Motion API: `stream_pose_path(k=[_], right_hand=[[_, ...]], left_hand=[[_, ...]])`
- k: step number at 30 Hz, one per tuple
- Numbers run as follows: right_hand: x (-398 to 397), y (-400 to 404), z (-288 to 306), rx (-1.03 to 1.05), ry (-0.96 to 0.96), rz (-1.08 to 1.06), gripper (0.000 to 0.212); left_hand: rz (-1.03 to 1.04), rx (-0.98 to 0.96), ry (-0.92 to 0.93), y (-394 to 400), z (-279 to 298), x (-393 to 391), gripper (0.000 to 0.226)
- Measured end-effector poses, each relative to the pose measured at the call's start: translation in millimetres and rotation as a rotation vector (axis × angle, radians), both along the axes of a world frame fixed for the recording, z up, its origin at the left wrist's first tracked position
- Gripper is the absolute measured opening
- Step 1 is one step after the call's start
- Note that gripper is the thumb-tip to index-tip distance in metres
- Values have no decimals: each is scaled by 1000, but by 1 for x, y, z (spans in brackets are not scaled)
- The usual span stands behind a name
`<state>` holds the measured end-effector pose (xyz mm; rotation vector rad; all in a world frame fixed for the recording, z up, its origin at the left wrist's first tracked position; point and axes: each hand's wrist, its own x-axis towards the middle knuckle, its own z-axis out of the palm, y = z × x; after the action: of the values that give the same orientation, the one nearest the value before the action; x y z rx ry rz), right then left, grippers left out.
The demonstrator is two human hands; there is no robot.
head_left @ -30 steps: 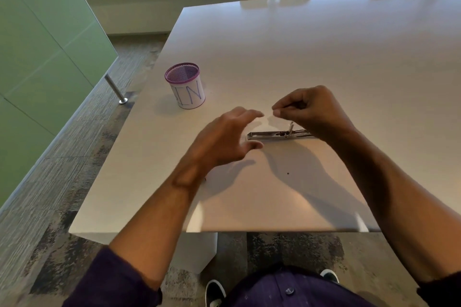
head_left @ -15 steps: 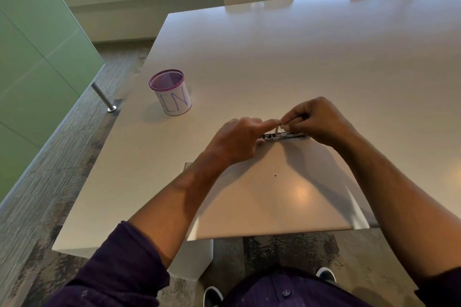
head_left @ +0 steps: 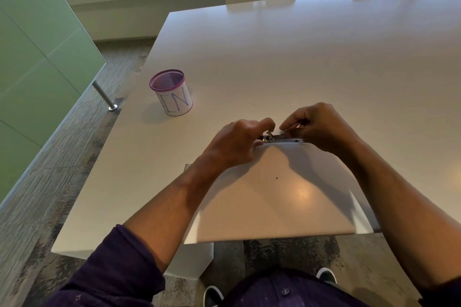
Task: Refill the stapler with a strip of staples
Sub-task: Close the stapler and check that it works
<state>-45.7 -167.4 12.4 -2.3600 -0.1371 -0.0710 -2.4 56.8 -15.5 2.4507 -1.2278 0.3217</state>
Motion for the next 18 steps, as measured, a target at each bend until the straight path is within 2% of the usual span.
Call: stream_pose_path(k=[4, 10, 18], right_hand=[[-2, 0, 1, -15, -12, 22, 17], [-1, 3, 1, -167, -112, 145, 20], [-2, 3, -3, -110, -152, 143, 20]], left_hand=[[1, -3, 13, 1, 0, 0, 42], [-7, 20, 4, 2, 0, 1, 41], [4, 8, 32, 2, 3, 1, 38]])
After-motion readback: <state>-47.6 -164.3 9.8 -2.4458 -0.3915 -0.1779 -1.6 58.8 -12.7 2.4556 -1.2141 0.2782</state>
